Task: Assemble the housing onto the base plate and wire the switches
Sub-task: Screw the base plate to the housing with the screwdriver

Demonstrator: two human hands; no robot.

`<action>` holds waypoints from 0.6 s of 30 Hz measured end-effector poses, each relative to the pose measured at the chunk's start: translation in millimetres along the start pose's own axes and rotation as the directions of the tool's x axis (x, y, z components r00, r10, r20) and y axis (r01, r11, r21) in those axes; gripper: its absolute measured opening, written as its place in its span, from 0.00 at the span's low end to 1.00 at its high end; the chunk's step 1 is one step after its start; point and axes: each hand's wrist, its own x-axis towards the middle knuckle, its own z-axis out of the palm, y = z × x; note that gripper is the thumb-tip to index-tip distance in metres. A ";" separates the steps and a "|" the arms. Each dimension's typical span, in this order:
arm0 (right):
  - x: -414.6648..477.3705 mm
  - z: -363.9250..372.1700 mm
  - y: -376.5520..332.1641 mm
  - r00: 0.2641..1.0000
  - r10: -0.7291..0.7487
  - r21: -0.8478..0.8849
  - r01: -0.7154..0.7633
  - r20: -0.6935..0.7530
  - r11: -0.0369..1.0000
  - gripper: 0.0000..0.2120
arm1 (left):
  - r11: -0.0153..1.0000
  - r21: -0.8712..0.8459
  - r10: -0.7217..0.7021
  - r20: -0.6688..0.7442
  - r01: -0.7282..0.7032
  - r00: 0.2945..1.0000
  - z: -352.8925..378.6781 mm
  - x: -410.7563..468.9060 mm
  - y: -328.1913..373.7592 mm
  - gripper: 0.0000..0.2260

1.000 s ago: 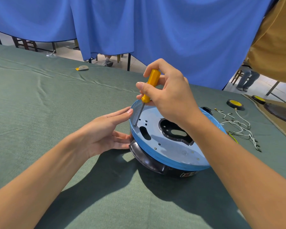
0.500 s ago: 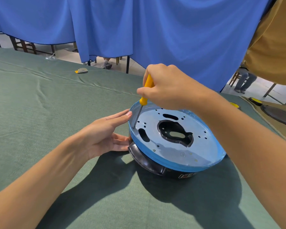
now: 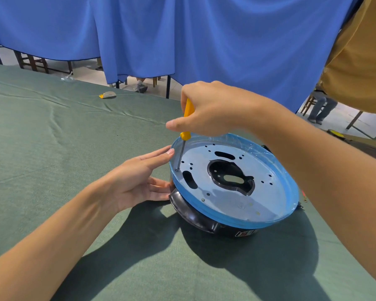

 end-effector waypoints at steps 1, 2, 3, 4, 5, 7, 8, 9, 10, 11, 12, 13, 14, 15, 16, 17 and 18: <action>0.4 -1.7 1.6 1.000 -0.008 0.021 0.008 0.018 1.000 0.17 | 1.000 0.007 0.001 0.003 -0.001 1.000 -0.2 -0.1 -0.1 0.22; 0.8 -2.2 2.5 1.000 -0.027 0.053 0.026 0.013 0.998 0.16 | 1.000 0.015 0.002 0.008 -0.003 1.000 -0.3 -0.4 -0.1 0.22; 1.5 -1.0 3.1 0.999 -0.046 0.074 0.047 -0.009 0.996 0.16 | 1.000 0.018 0.003 0.011 -0.004 1.000 -0.5 -0.5 -0.4 0.22; 2.4 1.5 3.6 0.998 -0.055 0.071 0.057 -0.040 0.996 0.16 | 1.000 0.017 0.003 0.012 -0.003 1.000 -0.5 -0.5 -0.4 0.22; 3.8 4.0 4.2 0.997 -0.042 0.051 0.046 -0.066 0.998 0.17 | 1.000 0.016 0.002 0.010 -0.003 1.000 -0.7 -0.1 -0.4 0.22; 4.3 4.3 4.8 0.999 0.003 0.007 -0.003 -0.045 1.000 0.22 | 1.000 0.017 -0.002 0.012 0.001 1.000 -0.9 0.2 -0.7 0.21; 3.1 1.2 5.1 1.000 0.020 0.001 -0.020 0.002 1.000 0.24 | 1.000 0.017 -0.004 0.015 0.003 1.000 -0.8 0.4 -0.6 0.21; 1.5 -2.6 5.0 0.998 0.024 0.008 -0.025 0.049 1.000 0.24 | 1.000 0.017 -0.005 0.015 0.004 1.000 -0.8 0.3 -0.7 0.21; 0.3 -5.6 4.7 0.997 0.009 0.009 -0.010 0.076 1.000 0.23 | 1.000 0.017 -0.004 0.013 0.004 1.000 -0.8 0.4 -0.7 0.22; 0.5 -6.6 5.1 0.997 -0.021 0.001 0.021 0.070 1.000 0.21 | 1.000 0.016 -0.002 0.010 0.002 1.000 -0.8 0.4 -0.6 0.22; 1.6 -5.2 5.3 0.998 -0.051 -0.011 0.051 0.036 0.999 0.19 | 1.000 0.014 -0.001 0.010 0.000 1.000 -0.8 0.3 -0.6 0.23; 2.5 -2.1 5.0 0.998 -0.065 -0.025 0.065 -0.012 0.998 0.17 | 1.000 0.012 0.001 0.013 -0.001 1.000 -0.8 0.1 -0.6 0.23; 3.1 1.1 4.0 0.997 -0.058 -0.043 0.056 -0.049 0.997 0.17 | 1.000 0.009 0.002 0.018 -0.002 1.000 -0.6 0.0 -0.5 0.22; 3.4 3.5 3.4 0.997 -0.039 -0.059 0.035 -0.060 0.998 0.18 | 1.000 0.006 0.001 0.021 -0.001 1.000 -0.4 0.0 -0.4 0.22; 3.2 3.5 3.5 0.999 -0.022 -0.071 0.019 -0.038 0.997 0.22 | 1.000 0.004 -0.002 0.021 0.002 1.000 -0.1 -0.1 -0.6 0.21; 1.3 0.6 3.8 1.000 -0.014 -0.074 0.015 0.014 0.997 0.24 | 1.000 0.003 -0.004 0.018 0.004 1.000 0.0 0.0 -0.6 0.21; -1.6 -4.5 3.7 0.996 -0.017 -0.067 0.022 0.086 0.997 0.24 | 1.000 0.002 -0.004 0.012 0.004 1.000 0.0 -0.2 -0.4 0.22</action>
